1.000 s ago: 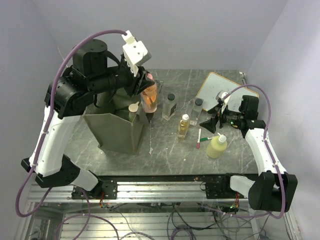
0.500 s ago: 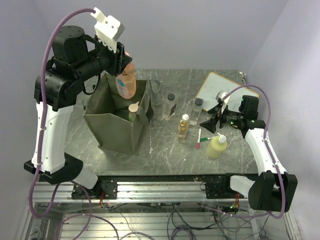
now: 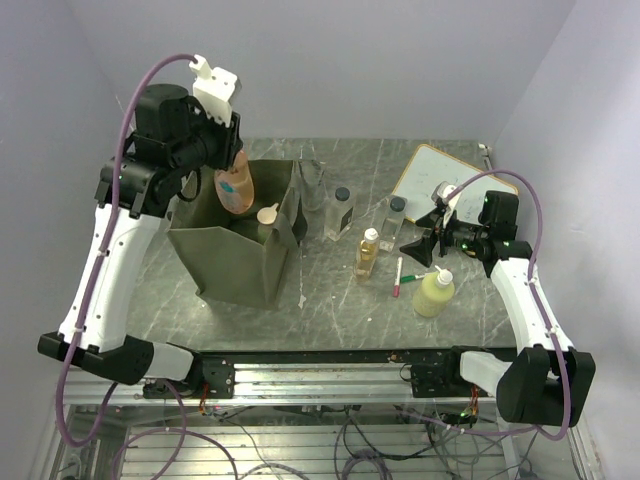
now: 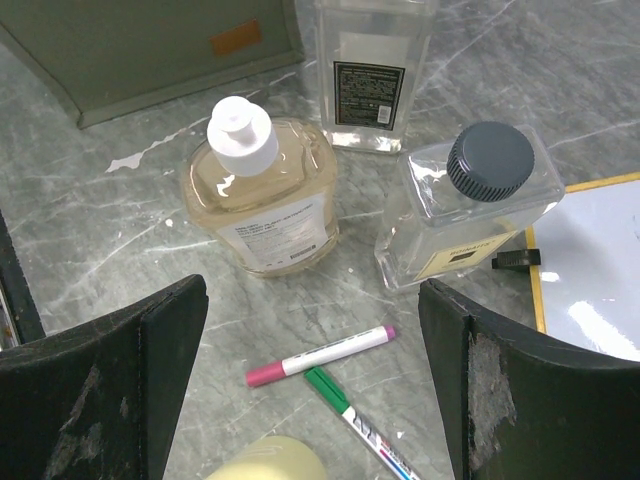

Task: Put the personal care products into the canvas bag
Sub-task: Place the care product in the canvas bag.

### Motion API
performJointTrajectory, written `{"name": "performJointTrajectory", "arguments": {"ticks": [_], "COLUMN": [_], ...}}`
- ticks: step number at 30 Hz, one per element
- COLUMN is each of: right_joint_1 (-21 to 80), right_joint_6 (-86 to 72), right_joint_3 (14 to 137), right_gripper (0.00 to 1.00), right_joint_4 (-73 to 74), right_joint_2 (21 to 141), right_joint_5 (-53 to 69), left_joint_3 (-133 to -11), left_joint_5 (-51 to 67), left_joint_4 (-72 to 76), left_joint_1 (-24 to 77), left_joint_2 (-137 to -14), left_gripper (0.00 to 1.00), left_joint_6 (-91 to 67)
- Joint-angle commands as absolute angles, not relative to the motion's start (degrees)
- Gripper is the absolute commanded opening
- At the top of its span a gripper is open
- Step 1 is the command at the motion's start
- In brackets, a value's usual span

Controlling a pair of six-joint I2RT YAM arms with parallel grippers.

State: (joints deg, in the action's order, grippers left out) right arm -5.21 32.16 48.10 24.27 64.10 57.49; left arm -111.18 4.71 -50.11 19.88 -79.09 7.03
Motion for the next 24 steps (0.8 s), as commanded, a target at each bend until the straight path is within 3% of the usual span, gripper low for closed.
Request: {"name": "performJointTrajectory", "arguments": {"ticks": [1,12,24], "right_joint_1": [-5.63,-5.54,-5.54], "right_joint_6": [33.17,33.39,33.24], "right_joint_3": [47.46,47.87,47.72], "right_gripper": [0.87,0.87,0.87], "right_joint_4": [24.31,24.97,24.64], "right_joint_2": [62.90,63.25,63.49], "right_joint_5": [58.61,59.22,58.93], "left_joint_3": [-104.38,-83.00,-73.68], "left_joint_5": [1.35,-3.05,-4.04], "left_joint_4": [-33.84,-19.48,-7.58], "left_joint_1": [19.34,18.49,16.37], "left_joint_2": [-72.92,-67.41,-69.63], "left_gripper": [0.07,0.07,0.07], "left_joint_6": [6.45,4.51,0.60]}}
